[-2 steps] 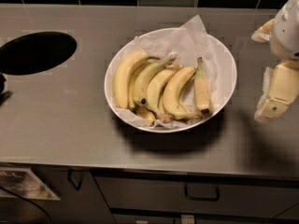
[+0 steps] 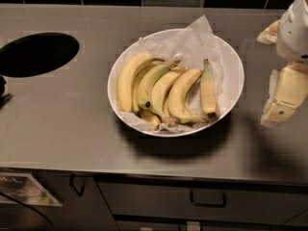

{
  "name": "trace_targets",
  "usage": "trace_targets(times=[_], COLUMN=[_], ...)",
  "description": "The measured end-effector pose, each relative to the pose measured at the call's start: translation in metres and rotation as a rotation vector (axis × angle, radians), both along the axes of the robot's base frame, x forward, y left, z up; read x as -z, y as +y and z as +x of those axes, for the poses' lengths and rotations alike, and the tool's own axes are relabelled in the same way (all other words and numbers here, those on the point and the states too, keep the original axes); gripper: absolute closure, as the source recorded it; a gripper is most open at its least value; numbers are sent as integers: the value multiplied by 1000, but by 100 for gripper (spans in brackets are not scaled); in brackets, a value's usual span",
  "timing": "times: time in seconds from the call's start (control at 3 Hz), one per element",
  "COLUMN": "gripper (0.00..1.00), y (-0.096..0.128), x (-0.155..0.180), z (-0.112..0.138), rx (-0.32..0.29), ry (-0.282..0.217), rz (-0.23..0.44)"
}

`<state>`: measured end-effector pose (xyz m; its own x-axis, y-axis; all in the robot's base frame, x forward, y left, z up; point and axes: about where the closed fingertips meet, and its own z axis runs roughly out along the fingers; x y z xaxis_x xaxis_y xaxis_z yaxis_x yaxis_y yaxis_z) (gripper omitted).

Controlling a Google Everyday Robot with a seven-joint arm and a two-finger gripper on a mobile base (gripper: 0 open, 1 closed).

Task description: Pick banana from white bowl

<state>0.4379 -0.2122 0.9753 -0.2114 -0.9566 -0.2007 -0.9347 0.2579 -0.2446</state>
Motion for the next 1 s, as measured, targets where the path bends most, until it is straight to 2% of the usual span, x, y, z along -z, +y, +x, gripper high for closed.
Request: trace_targets(times=[0.33,0.67,1.0], gripper=[0,0,0], y=[19,51,53], x=[11,20,19], z=[2,10,12], rx=[25,100,150], ry=[41,78,76], rz=[-12,-19,-1])
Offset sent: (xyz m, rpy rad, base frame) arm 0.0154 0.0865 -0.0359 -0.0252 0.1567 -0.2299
